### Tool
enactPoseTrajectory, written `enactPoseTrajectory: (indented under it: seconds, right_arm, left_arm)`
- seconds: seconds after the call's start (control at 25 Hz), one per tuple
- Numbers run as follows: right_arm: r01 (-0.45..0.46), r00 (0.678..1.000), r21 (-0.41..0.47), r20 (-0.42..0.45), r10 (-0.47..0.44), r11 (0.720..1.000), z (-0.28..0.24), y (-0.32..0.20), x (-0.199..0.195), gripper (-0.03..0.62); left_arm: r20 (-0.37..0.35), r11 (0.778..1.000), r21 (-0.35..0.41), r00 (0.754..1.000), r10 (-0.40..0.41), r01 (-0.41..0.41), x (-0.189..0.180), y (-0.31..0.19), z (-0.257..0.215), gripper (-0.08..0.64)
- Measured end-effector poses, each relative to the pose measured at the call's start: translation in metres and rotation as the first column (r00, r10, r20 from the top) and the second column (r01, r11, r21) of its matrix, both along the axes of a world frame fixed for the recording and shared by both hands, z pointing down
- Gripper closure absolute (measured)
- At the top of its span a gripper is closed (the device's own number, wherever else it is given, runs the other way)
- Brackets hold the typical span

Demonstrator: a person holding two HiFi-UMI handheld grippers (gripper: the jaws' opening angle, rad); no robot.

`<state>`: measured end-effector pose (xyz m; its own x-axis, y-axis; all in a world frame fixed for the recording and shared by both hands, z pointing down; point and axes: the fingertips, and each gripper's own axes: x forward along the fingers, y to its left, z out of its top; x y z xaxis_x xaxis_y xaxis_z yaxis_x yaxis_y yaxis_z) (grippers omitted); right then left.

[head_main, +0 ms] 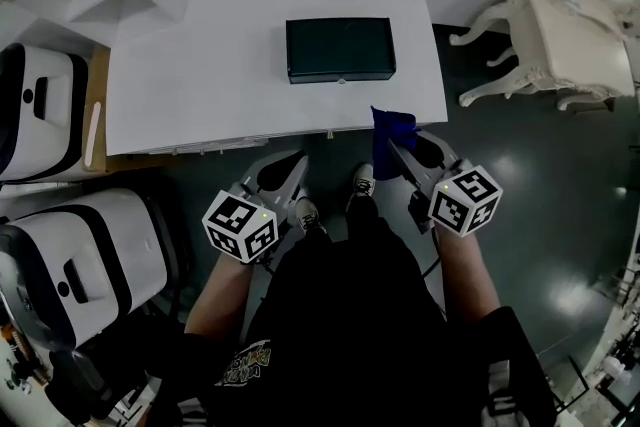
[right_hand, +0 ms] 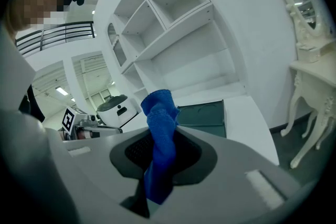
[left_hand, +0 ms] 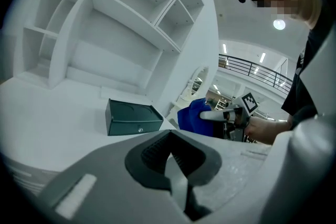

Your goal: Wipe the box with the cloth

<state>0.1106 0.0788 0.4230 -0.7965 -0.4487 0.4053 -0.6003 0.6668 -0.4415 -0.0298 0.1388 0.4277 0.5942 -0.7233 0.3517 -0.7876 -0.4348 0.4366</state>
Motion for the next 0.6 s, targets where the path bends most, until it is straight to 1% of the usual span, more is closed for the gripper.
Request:
enactPoseTrajectory:
  seconds: [0.24, 0.44, 0.6]
  right_arm:
    - [-0.013, 1.000, 0.007, -0.019, 0.013, 1.000, 0.002, 0.024, -0.011, 0.494]
    - [-0.021, 1.000, 0.013, -0.014, 0.022, 1.000, 0.002, 0.033, -0.020, 0.494]
    - [-0.018, 1.000, 0.016, -0.010, 0.018, 1.000, 0.001, 0.038, -0.027, 0.494]
  left_arm:
    - [-0.022, 1.000, -0.009, 1.000, 0.018, -0.018, -0.013, 0.020, 0.005, 0.558]
    - [-0.017, 1.000, -0.003, 1.000, 0.026, -0.026, -0.019, 0.029, 0.003, 0.558]
    - [-0.011, 0.999, 0.021, 0.999, 0.034, -0.034, -0.020, 0.028, -0.005, 0.558]
